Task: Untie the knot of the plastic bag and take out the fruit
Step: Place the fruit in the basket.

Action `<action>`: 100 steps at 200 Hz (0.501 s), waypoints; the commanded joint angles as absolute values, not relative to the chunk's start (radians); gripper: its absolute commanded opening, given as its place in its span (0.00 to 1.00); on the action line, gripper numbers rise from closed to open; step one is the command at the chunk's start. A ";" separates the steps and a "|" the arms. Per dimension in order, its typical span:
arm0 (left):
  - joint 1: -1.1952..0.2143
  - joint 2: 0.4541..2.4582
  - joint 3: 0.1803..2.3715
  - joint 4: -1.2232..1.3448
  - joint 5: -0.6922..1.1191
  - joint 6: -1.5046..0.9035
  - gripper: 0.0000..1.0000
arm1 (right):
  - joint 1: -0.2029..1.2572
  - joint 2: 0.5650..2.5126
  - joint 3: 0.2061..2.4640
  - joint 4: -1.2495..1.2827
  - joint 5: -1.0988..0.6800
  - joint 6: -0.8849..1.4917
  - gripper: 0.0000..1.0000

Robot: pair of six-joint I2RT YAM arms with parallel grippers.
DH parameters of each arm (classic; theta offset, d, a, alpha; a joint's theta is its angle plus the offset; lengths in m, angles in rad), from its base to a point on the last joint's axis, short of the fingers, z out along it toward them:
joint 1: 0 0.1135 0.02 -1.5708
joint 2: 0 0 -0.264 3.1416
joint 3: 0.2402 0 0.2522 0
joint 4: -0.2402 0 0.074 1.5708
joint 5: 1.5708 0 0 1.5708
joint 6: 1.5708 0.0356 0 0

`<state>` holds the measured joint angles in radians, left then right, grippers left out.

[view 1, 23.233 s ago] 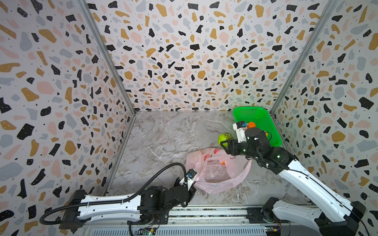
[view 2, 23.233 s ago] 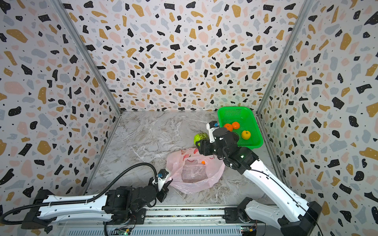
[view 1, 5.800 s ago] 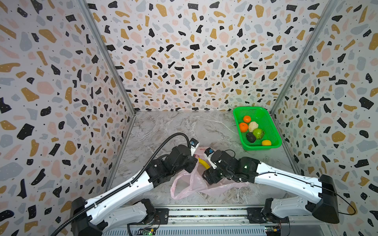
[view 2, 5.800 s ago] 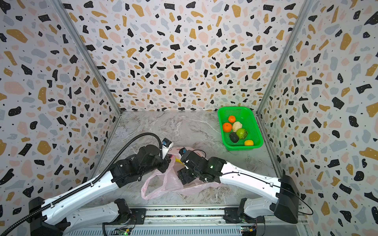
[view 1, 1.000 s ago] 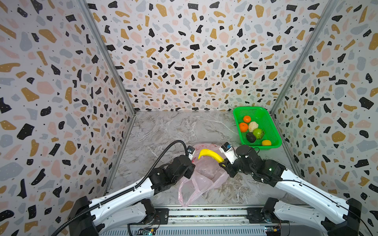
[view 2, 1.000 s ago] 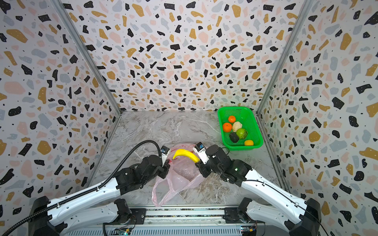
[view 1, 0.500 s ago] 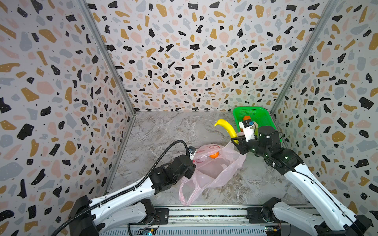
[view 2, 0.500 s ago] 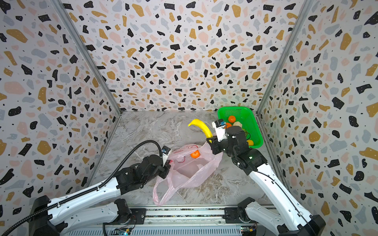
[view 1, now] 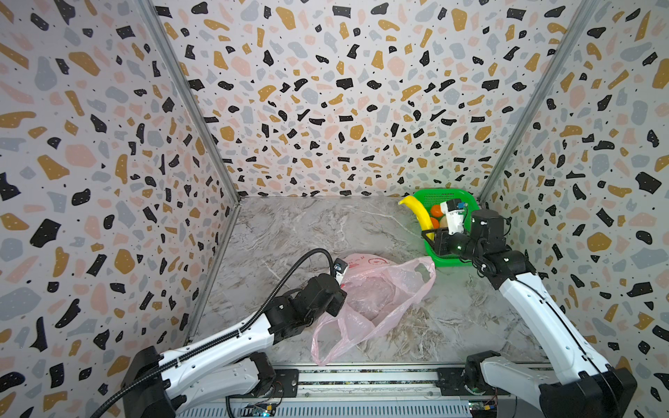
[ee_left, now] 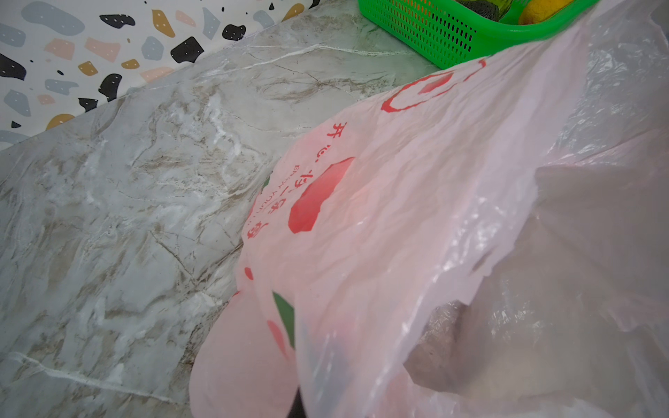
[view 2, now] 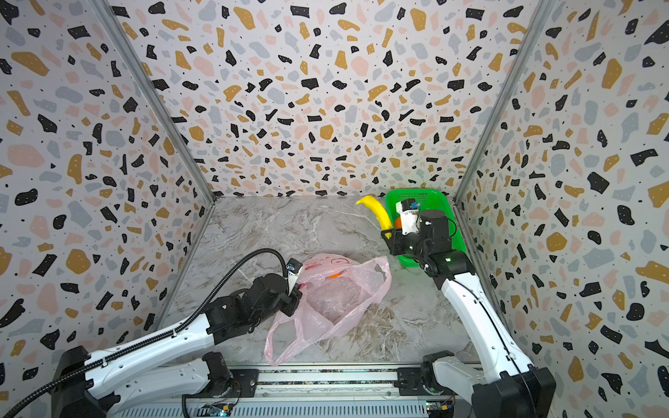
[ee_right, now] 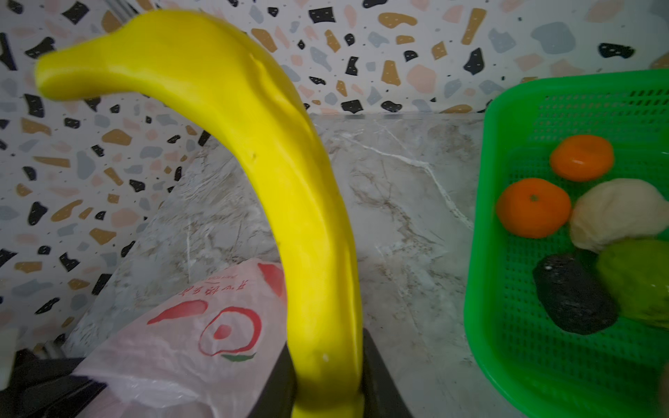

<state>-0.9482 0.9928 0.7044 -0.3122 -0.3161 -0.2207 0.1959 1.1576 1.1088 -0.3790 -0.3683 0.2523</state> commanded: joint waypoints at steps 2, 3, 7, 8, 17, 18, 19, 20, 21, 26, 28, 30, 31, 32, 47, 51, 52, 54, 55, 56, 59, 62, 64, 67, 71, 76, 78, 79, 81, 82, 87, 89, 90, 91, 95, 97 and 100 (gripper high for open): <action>-0.943 0.983 0.741 -0.291 -0.320 -0.207 0.00 | 0.131 1.248 1.163 -0.345 -0.301 0.240 0.20; -0.943 0.983 0.741 -0.290 -0.321 -0.208 0.00 | 0.129 1.254 1.163 -0.345 -0.294 0.240 0.20; -0.942 0.982 0.740 -0.289 -0.319 -0.208 0.00 | 0.121 1.275 1.168 -0.341 -0.267 0.241 0.20; -0.942 0.983 0.739 -0.289 -0.319 -0.207 0.00 | 0.119 1.281 1.169 -0.339 -0.261 0.241 0.20; -0.943 0.981 0.738 -0.286 -0.318 -0.208 0.00 | 0.099 1.334 1.181 -0.327 -0.211 0.238 0.20; -0.942 0.980 0.738 -0.285 -0.318 -0.209 0.00 | 0.096 1.339 1.184 -0.325 -0.207 0.238 0.20; -0.942 0.981 0.738 -0.284 -0.317 -0.209 0.00 | 0.094 1.347 1.185 -0.325 -0.202 0.238 0.20; -0.942 0.981 0.738 -0.284 -0.317 -0.209 0.00 | 0.092 1.353 1.188 -0.323 -0.195 0.238 0.20; -0.942 0.982 0.738 -0.284 -0.317 -0.209 0.00 | 0.090 1.359 1.190 -0.322 -0.188 0.238 0.20; -0.942 0.980 0.736 -0.284 -0.316 -0.209 0.00 | 0.081 1.390 1.199 -0.316 -0.156 0.237 0.20; -0.942 0.979 0.736 -0.284 -0.316 -0.209 0.00 | 0.077 1.404 1.205 -0.312 -0.144 0.238 0.20; -0.942 0.980 0.736 -0.283 -0.316 -0.210 0.00 | 0.072 1.415 1.208 -0.309 -0.135 0.240 0.20; -0.942 0.980 0.735 -0.282 -0.315 -0.210 0.00 | 0.069 1.422 1.211 -0.309 -0.127 0.240 0.20; -0.942 0.979 0.735 -0.282 -0.315 -0.210 0.00 | 0.067 1.429 1.214 -0.307 -0.123 0.241 0.20; -0.942 0.977 0.735 -0.279 -0.311 -0.210 0.00 | 0.030 1.527 1.259 -0.296 -0.058 0.257 0.20; -0.942 0.978 0.735 -0.279 -0.310 -0.210 0.00 | 0.017 1.553 1.272 -0.291 -0.062 0.265 0.20; -0.942 0.978 0.735 -0.278 -0.310 -0.211 0.00 | 0.011 1.558 1.275 -0.291 -0.062 0.266 0.20; -0.943 0.977 0.736 -0.279 -0.310 -0.211 0.00 | 0.006 1.573 1.281 -0.289 -0.064 0.271 0.20; -0.942 0.977 0.736 -0.280 -0.310 -0.211 0.00 | 0.003 1.578 1.285 -0.287 -0.063 0.273 0.20; -0.943 0.977 0.736 -0.280 -0.310 -0.211 0.00 | -0.001 1.586 1.288 -0.285 -0.062 0.274 0.20; -0.942 0.976 0.736 -0.281 -0.310 -0.210 0.00 | -0.008 1.603 1.295 -0.281 -0.061 0.280 0.20; -0.943 0.976 0.737 -0.281 -0.310 -0.210 0.00 | -0.016 1.623 1.305 -0.275 -0.061 0.284 0.20; -0.942 0.976 0.738 -0.282 -0.310 -0.210 0.00 | -0.022 1.636 1.310 -0.274 -0.061 0.285 0.20; -0.942 0.974 0.738 -0.283 -0.310 -0.210 0.00 | -0.029 1.654 1.320 -0.270 -0.056 0.286 0.20; -0.942 0.974 0.738 -0.283 -0.308 -0.210 0.00 | -0.035 1.677 1.331 -0.267 -0.043 0.290 0.20; -0.942 0.972 0.738 -0.283 -0.308 -0.210 0.00 | -0.044 1.708 1.348 -0.264 -0.029 0.292 0.20; -0.942 0.971 0.737 -0.283 -0.307 -0.210 0.00 | -0.048 1.719 1.354 -0.262 -0.026 0.293 0.20; -0.943 0.971 0.737 -0.283 -0.306 -0.210 0.00 | -0.050 1.724 1.357 -0.261 -0.025 0.294 0.20; -0.942 0.971 0.736 -0.283 -0.307 -0.210 0.00 | -0.054 1.737 1.365 -0.261 -0.024 0.296 0.20; -0.943 0.971 0.736 -0.283 -0.307 -0.210 0.00 | -0.054 1.743 1.369 -0.261 -0.023 0.296 0.20; -0.943 0.970 0.736 -0.282 -0.305 -0.210 0.00 | -0.064 1.770 1.386 -0.259 -0.018 0.300 0.20; -0.942 0.970 0.737 -0.283 -0.305 -0.209 0.00 | -0.066 1.781 1.392 -0.257 -0.016 0.300 0.20; -0.943 0.970 0.736 -0.282 -0.305 -0.210 0.00 | -0.068 1.786 1.396 -0.257 -0.015 0.302 0.20; -0.942 0.970 0.735 -0.282 -0.305 -0.209 0.00 | -0.069 1.790 1.399 -0.257 -0.014 0.303 0.20; -0.942 0.969 0.735 -0.282 -0.304 -0.210 0.00 | -0.074 1.810 1.412 -0.255 -0.008 0.305 0.20; -0.943 0.969 0.735 -0.283 -0.304 -0.210 0.00 | -0.077 1.820 1.419 -0.256 -0.004 0.307 0.20; -0.942 0.968 0.735 -0.283 -0.303 -0.209 0.00 | -0.080 1.833 1.429 -0.256 0.001 0.309 0.20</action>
